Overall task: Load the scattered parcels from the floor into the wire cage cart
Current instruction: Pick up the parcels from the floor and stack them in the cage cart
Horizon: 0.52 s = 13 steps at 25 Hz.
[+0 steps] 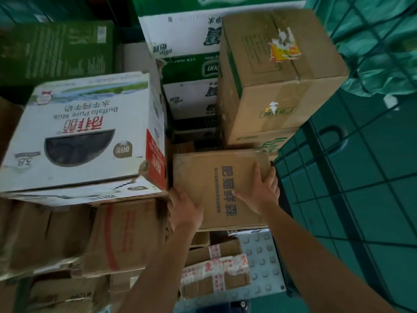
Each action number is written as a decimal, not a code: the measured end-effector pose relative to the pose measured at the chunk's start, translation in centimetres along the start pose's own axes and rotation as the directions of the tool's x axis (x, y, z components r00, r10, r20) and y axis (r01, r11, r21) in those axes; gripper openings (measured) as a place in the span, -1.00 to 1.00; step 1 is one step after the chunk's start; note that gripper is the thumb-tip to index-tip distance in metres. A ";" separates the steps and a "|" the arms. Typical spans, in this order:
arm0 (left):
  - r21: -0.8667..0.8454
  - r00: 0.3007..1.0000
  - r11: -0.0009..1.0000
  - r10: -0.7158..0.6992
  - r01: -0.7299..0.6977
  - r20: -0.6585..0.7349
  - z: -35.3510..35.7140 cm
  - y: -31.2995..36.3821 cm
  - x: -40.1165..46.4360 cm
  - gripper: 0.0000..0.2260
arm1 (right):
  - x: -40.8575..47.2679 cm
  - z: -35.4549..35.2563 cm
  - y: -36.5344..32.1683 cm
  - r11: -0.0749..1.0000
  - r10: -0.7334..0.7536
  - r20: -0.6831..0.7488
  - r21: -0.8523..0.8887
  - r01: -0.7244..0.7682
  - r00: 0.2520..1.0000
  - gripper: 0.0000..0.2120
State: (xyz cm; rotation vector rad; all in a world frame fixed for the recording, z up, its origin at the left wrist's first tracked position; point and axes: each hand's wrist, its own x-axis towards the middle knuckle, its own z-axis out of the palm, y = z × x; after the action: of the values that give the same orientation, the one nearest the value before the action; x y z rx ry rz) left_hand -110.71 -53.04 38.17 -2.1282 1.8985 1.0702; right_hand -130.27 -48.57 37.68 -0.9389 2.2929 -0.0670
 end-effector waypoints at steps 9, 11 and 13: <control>0.077 0.996 0.997 -0.005 -0.003 0.093 -1.2 -0.7 0.9 -0.25 | -0.2 -1.5 -1.4 0.984 -0.062 -0.106 -0.171 0.043 0.992 -0.13; 0.132 0.994 0.991 -0.024 0.011 0.104 -1.4 -0.8 0.8 -0.30 | -0.9 -1.1 -1.0 0.983 -0.055 -0.175 -0.184 0.022 0.983 -0.24; 0.145 0.992 0.989 -0.034 0.017 0.118 -1.2 -1.1 0.4 -0.33 | -1.6 -0.4 -0.4 0.983 -0.037 -0.209 -0.181 -0.002 0.977 -0.31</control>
State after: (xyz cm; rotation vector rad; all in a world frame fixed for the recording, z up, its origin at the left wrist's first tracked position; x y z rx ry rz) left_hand -109.25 -53.78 38.44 -1.9601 1.8301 0.9996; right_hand -129.38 -47.93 39.02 -1.0896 2.5196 0.0362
